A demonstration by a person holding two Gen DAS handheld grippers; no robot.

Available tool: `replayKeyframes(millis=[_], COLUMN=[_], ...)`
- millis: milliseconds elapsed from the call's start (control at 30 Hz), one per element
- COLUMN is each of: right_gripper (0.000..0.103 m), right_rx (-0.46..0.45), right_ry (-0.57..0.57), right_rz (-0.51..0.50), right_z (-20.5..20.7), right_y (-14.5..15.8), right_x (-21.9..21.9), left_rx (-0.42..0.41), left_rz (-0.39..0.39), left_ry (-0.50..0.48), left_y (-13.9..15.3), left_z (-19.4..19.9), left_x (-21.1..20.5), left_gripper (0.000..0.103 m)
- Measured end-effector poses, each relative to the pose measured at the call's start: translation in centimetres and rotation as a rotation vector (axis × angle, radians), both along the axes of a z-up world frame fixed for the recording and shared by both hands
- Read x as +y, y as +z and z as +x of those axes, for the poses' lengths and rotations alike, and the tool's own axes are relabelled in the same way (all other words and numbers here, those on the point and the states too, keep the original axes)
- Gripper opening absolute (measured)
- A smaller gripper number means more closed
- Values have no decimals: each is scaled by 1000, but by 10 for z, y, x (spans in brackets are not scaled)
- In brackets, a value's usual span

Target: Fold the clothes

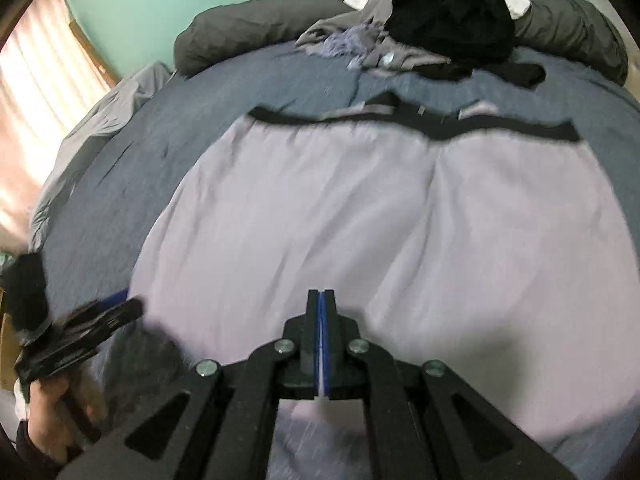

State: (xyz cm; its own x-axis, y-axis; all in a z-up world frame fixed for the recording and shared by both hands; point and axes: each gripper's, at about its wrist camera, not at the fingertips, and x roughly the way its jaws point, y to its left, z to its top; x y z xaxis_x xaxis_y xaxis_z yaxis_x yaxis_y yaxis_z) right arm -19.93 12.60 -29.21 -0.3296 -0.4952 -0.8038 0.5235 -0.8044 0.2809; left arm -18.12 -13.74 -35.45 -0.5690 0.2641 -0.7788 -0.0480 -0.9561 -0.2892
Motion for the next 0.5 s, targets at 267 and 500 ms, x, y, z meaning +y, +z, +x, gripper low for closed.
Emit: replayKeyframes(millis=[267, 500], right_gripper=[0, 0], right_rx=[3, -57], right_ry=[96, 170], right_rz=[-94, 22], right_z=[36, 43], right_y=[0, -45], right_x=[-32, -93], left_rx=[3, 45], left_rz=[75, 103], left_ry=[50, 84], left_y=[2, 16], left_z=[-1, 6], left_x=[-21, -36], left_gripper=[44, 44])
